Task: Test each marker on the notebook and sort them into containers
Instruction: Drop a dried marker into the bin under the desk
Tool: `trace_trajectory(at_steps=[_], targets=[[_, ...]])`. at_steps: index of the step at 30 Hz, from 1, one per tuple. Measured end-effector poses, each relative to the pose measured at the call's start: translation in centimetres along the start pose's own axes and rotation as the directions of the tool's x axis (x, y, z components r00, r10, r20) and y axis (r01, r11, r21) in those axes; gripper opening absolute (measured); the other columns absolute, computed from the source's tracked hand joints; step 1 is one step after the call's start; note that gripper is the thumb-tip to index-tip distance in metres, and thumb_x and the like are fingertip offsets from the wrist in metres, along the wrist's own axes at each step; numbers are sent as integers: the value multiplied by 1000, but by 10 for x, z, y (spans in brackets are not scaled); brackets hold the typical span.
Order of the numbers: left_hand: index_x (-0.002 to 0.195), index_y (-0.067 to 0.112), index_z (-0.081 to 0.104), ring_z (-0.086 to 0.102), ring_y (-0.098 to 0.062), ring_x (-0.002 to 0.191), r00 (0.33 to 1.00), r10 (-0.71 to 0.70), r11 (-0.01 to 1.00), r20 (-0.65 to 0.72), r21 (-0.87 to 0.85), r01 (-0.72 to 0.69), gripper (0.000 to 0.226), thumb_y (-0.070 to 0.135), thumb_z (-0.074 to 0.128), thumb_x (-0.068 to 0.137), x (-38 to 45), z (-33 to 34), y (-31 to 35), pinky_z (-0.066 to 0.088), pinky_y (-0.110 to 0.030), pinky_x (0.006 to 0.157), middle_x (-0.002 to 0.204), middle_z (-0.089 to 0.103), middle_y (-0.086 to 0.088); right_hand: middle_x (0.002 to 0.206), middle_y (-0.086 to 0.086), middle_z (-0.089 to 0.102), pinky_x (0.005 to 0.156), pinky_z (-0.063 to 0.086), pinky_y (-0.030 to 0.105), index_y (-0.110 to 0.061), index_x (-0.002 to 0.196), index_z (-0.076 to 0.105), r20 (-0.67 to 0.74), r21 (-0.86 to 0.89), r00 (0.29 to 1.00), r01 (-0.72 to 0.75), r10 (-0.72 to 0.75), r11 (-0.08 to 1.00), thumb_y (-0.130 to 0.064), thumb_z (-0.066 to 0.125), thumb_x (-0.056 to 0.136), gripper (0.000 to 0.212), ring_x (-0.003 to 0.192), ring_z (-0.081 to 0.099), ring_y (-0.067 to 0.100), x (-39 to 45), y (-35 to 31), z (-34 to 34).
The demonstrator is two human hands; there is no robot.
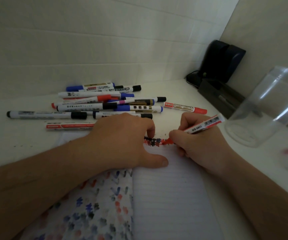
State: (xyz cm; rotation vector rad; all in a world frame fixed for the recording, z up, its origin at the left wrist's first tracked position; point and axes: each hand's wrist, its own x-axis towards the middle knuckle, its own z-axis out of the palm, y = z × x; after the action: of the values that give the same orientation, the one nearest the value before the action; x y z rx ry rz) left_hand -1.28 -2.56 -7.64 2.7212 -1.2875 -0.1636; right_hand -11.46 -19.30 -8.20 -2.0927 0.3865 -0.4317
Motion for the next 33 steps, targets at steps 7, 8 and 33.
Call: trace_trajectory(at_steps=[7, 8, 33], targets=[[109, 51, 49, 48, 1, 82, 1000, 2, 1000, -8, -3, -3, 75, 102, 46, 55, -1, -1, 0, 46, -31, 69, 96, 56, 20, 55, 10, 65, 46, 46, 23, -8, 64, 54, 27, 44, 1000, 4, -5, 999, -3, 76, 85, 30, 44, 58, 18, -2, 1, 0], [109, 51, 49, 48, 1, 81, 1000, 2, 1000, -7, -2, -2, 75, 102, 46, 55, -1, -1, 0, 46, -31, 68, 95, 56, 20, 54, 9, 65, 47, 47, 25, -9, 63, 54, 31, 20, 999, 6, -7, 1000, -4, 77, 84, 32, 44, 58, 18, -2, 1, 1], [112, 50, 48, 50, -2, 86, 1000, 18, 1000, -1, -1, -18, 73, 99, 48, 58, -4, -4, 3, 42, -30, 68, 102, 57, 20, 58, 12, 66, 50, 50, 31, -1, 70, 53, -3, 41, 1000, 5, -5, 999, -5, 74, 85, 26, 48, 62, 20, 2, 7, 0]])
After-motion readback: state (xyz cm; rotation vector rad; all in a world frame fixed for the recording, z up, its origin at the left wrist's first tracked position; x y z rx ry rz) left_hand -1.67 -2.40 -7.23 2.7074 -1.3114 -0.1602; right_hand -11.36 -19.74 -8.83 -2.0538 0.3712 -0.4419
